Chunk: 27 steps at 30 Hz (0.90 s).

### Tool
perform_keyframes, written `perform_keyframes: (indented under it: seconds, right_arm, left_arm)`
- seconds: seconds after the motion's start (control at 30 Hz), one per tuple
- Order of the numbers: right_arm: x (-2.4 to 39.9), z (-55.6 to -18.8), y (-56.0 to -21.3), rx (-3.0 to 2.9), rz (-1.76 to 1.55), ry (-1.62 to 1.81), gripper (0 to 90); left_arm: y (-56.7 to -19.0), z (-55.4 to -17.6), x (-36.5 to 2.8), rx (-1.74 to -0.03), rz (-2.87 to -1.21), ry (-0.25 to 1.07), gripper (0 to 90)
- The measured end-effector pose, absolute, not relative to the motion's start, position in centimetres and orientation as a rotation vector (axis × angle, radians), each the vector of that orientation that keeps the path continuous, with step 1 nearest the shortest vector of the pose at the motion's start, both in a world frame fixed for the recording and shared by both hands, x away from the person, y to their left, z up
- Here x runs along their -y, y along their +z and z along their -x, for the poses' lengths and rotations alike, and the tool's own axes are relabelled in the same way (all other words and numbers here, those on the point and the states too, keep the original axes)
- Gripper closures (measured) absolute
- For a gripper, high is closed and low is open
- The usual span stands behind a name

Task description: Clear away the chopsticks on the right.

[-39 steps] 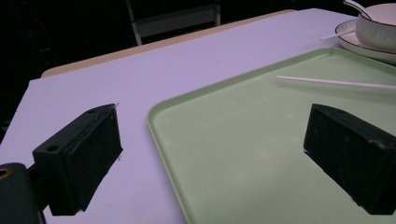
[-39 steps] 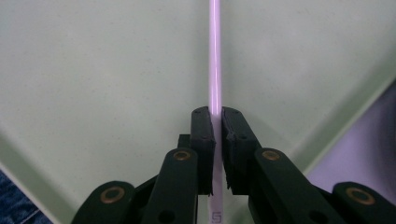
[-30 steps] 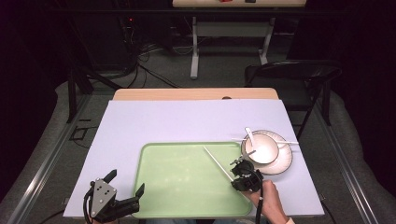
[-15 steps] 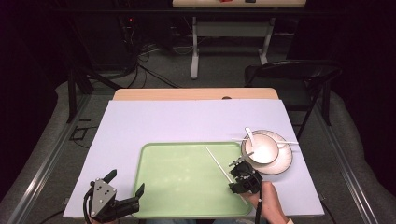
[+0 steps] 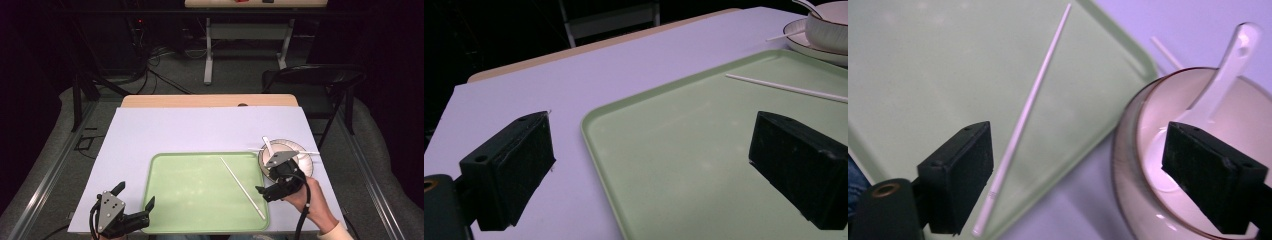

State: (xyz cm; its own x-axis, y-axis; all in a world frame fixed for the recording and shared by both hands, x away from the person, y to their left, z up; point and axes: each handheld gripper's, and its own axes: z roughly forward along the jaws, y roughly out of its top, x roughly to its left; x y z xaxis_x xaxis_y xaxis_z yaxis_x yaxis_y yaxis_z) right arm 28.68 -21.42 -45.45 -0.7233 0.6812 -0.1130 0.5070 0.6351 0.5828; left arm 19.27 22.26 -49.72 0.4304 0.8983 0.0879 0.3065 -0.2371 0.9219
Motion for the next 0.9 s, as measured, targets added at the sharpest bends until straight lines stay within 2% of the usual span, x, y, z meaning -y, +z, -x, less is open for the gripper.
perform_keyframes:
  seconds: [0.07, 0.2, 0.5, 0.9]
  right_arm:
    - [22.5, -29.1, -44.7, -2.505, -0.928, 0.753, 5.8]
    - [24.9, -30.7, -43.4, -2.489, -0.91, 0.741, 0.0]
    - [29.7, -35.2, -41.8, -2.465, -0.902, 0.664, 0.0]
    - [32.9, -40.6, -43.2, -2.55, -0.883, 0.521, 0.0]
  left_arm:
    - [-49.7, -19.3, -22.3, -1.041, -1.766, 0.809, 4.4]
    - [-49.7, -19.3, -22.3, -1.04, -1.765, 0.808, 4.4]
    - [-49.7, -19.3, -22.3, -1.048, -1.756, 0.808, 4.4]
    - [-49.7, -19.3, -22.3, -1.051, -1.76, 0.805, 4.3]
